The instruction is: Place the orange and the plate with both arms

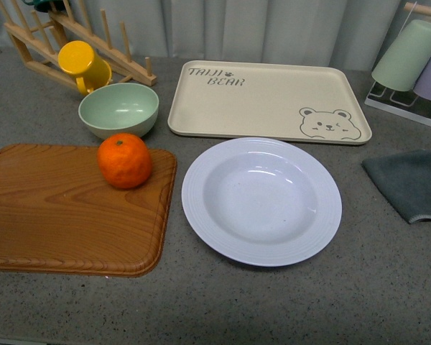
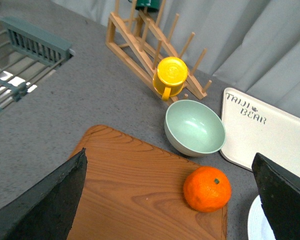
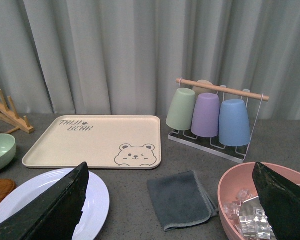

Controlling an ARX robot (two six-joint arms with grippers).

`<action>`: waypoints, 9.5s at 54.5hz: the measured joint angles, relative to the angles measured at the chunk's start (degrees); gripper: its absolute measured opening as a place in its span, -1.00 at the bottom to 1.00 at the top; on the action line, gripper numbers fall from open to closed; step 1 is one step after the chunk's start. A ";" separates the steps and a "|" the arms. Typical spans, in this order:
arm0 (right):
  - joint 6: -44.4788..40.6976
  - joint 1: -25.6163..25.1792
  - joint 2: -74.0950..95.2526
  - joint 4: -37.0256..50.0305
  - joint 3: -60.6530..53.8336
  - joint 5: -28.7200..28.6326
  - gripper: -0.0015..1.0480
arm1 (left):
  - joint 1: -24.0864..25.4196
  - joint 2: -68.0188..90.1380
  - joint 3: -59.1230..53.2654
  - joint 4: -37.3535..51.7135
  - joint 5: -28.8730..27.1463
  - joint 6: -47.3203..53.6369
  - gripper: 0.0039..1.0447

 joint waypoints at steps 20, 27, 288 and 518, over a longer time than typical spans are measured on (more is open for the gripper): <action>0.00 0.00 0.00 0.00 0.00 0.00 0.83 | -5.88 33.57 17.62 2.69 2.67 0.31 0.88; 0.00 0.00 0.00 0.00 0.00 0.00 0.83 | -5.88 37.90 21.24 1.01 3.06 0.72 0.88; 0.00 0.00 0.00 0.00 0.00 0.00 0.83 | -6.71 13.03 -6.19 33.70 2.32 17.59 -0.93; 30.71 -3.15 130.81 22.73 54.99 -54.47 0.83 | 5.90 -63.98 -16.68 -31.12 14.82 18.14 0.88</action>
